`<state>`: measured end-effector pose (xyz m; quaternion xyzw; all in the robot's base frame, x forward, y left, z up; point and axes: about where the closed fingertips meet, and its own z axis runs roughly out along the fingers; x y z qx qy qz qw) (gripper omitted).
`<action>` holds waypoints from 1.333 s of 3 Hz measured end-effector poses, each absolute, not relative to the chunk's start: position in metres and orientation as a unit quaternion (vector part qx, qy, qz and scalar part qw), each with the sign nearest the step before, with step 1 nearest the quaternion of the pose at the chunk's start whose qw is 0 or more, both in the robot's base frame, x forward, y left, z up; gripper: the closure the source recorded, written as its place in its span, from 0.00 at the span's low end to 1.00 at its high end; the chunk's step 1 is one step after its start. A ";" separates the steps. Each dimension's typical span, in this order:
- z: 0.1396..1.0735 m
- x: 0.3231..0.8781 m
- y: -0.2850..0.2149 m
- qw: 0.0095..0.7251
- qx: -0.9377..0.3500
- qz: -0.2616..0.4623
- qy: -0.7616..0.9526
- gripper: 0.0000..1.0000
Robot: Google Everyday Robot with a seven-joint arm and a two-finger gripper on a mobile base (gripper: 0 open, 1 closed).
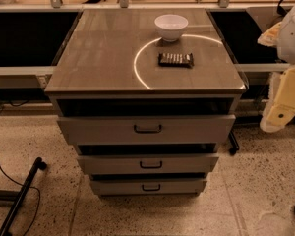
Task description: Open bottom drawer
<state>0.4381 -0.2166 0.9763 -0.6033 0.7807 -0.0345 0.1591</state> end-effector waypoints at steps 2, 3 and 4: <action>0.960 0.438 -0.211 0.156 -0.610 -0.024 0.776 0.00; 0.927 0.435 -0.200 0.146 -0.617 0.000 0.774 0.00; 0.927 0.435 -0.200 0.146 -0.617 0.000 0.774 0.00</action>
Offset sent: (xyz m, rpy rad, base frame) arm 0.0004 0.0137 -0.0458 0.0259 0.0609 0.0489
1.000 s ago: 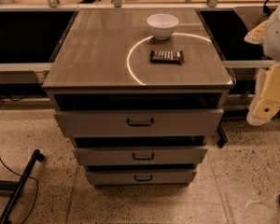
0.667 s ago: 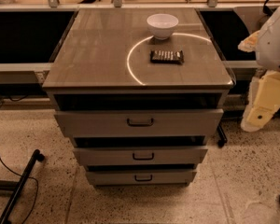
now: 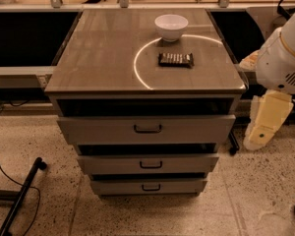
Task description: Open bottom drawer
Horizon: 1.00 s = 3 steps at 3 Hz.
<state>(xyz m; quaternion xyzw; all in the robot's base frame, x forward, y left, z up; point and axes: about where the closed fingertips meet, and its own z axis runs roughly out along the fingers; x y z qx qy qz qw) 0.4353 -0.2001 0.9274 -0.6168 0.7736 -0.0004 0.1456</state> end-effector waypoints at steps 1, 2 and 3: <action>0.904 0.438 -0.200 0.141 -0.624 0.003 0.769 0.00; 0.858 0.442 -0.199 0.128 -0.643 0.010 0.755 0.00; 0.806 0.443 -0.196 0.118 -0.663 0.024 0.739 0.00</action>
Offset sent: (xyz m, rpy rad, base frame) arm 0.0118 0.0022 -0.1311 -0.0238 0.0718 0.1312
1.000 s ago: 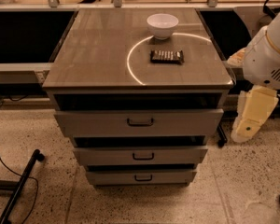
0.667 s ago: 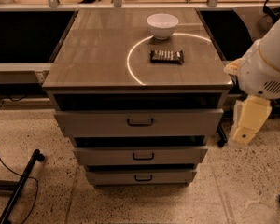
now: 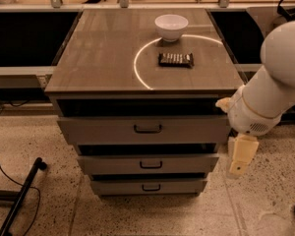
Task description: Open bottom drawer
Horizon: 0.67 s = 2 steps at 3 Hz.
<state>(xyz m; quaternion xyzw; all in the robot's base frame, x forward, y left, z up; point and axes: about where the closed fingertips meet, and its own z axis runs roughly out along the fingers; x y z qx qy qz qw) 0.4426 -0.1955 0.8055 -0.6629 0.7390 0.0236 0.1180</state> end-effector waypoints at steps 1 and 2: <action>0.748 0.439 -0.185 0.110 -0.680 0.051 0.723 0.00; 0.748 0.439 -0.185 0.110 -0.680 0.051 0.723 0.00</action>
Offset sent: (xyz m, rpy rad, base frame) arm -0.0030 0.0088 -0.0483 0.0225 0.0362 0.0455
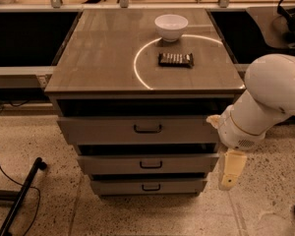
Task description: Open bottom drawer
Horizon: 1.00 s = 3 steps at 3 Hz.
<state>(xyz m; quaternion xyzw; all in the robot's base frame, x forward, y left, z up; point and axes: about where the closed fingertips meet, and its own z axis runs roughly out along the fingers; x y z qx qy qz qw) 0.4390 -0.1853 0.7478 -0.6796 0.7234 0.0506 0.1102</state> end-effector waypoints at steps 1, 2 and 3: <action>0.705 0.439 -0.182 0.095 -0.697 0.053 0.708 0.00; 0.663 0.439 -0.179 0.103 -0.718 0.059 0.685 0.00; 0.625 0.438 -0.172 0.121 -0.732 0.064 0.667 0.00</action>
Offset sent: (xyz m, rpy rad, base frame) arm 0.0026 0.0099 -0.1317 0.0202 -0.0055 0.1784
